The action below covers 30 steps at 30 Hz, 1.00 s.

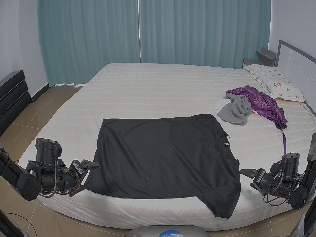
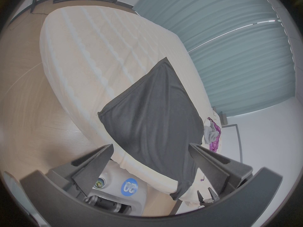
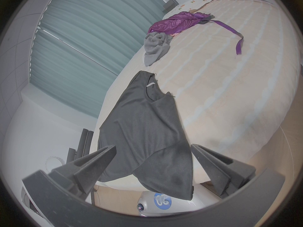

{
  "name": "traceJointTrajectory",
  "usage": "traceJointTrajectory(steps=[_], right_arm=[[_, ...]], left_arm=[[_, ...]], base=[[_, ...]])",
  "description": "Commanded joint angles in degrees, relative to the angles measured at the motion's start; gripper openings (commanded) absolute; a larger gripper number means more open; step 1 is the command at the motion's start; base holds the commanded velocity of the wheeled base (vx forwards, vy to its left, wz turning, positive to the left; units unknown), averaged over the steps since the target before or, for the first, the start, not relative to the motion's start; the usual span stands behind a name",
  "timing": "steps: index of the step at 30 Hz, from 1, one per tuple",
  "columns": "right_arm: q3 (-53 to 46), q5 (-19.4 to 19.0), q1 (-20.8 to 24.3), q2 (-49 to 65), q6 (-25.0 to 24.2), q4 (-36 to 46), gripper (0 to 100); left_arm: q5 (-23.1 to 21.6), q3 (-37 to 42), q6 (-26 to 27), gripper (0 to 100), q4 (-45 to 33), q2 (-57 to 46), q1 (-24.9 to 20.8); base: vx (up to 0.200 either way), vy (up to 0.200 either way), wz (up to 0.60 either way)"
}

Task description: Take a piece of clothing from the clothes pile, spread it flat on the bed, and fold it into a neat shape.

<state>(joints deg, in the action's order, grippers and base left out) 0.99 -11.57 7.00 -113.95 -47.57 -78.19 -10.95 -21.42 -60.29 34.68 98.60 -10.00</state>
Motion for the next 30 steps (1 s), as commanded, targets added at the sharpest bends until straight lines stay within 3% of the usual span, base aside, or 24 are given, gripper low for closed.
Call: traceJointTrajectory(steps=[1, 7, 13, 20, 30], right_arm=[[-0.99, -0.03, 0.03, -0.31, 0.02, -0.03, 100], [-0.99, -0.03, 0.03, -0.31, 0.02, -0.03, 100], [-0.99, -0.03, -0.05, -0.49, -0.07, -0.03, 100], [-0.99, -0.03, -0.05, -0.66, -0.07, -0.03, 100], [-0.99, -0.03, -0.14, -0.84, -0.07, -0.03, 100]], left_arm=[[1.63, 0.24, 1.23, 100, 0.03, 3.00, 0.15], [2.69, 1.38, 6.33, 100, 0.03, 6.26, 1.47], [4.88, 1.03, 6.51, 100, 3.02, 10.91, 3.23], [5.15, 1.73, 6.59, 100, 15.85, 21.20, 4.63], [7.52, 1.91, 6.68, 100, 17.09, 22.25, 4.81]], base=[[0.000, 0.000, 0.00], [0.000, 0.000, 0.00], [0.000, 0.000, 0.00], [0.000, 0.000, 0.00], [0.000, 0.000, 0.00]])
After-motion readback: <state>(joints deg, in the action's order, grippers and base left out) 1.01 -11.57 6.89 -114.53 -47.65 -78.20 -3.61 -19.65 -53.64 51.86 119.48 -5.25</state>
